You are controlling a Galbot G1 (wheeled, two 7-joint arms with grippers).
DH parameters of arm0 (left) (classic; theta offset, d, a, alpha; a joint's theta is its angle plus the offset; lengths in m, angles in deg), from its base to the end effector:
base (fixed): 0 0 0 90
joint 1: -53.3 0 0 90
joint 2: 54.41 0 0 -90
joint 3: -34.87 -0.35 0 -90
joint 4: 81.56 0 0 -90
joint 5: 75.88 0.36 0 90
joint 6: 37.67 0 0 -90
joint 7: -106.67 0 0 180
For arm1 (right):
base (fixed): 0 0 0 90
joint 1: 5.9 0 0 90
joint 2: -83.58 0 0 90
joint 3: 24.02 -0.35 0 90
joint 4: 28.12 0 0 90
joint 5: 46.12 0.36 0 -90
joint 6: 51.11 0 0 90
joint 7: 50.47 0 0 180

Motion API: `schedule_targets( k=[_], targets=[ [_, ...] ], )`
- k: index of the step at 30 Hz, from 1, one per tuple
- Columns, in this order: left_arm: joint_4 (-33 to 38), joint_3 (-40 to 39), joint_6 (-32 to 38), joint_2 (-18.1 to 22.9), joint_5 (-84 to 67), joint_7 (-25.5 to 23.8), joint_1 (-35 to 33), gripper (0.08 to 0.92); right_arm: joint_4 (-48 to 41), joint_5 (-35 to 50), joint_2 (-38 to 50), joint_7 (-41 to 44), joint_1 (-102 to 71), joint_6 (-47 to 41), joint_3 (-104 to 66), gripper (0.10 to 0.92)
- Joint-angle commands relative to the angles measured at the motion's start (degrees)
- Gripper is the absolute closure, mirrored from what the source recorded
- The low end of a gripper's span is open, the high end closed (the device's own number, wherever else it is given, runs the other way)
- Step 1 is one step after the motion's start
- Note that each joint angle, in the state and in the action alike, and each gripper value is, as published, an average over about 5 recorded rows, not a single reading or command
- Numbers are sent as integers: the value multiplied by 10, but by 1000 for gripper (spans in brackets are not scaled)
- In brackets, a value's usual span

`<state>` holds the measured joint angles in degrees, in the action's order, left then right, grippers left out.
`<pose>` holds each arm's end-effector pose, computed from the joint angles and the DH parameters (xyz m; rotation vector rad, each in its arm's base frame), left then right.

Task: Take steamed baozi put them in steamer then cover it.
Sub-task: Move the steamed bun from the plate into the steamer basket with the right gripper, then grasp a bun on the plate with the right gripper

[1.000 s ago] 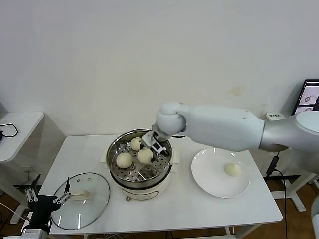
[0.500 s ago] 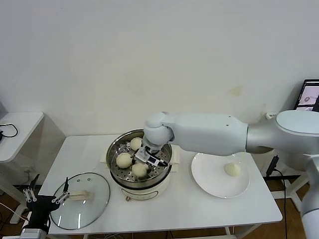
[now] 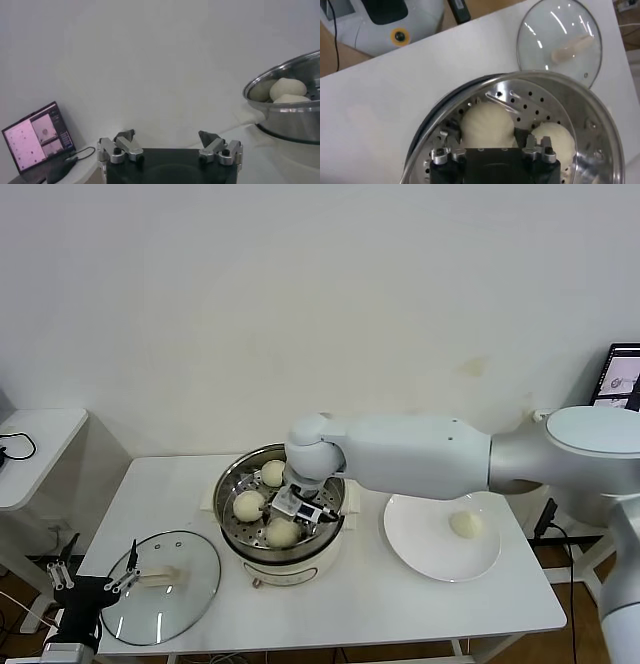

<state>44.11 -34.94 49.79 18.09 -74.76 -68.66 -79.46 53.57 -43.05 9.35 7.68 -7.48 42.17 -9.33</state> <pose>0.1314 0.1384 -0.2622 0.2561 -2.9523 -0.7211 0.4779 0.2223 -0.1035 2.1188 -0.7345 2.1203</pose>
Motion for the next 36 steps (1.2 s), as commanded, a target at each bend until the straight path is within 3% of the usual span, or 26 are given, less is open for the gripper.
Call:
schedule_targets(
  k=[1,10,18,28,36],
  targets=[
    [0,0,0,-1,0,0,0,177,-2,7,2,3,13,6,-5,209],
    [2,3,-1,-8,0,0,2,177,6,26,67,21,37,-73,-67,202],
    [1,4,-1,-15,-1,0,1,177,42,56,208,43,37,-207,-120,202],
    [6,6,-2,-27,-8,-1,0,177,49,-14,398,55,-56,-202,-159,202],
    [7,-4,-5,-24,-2,-3,7,177,34,-84,464,59,-200,-190,-266,203]
  ],
)
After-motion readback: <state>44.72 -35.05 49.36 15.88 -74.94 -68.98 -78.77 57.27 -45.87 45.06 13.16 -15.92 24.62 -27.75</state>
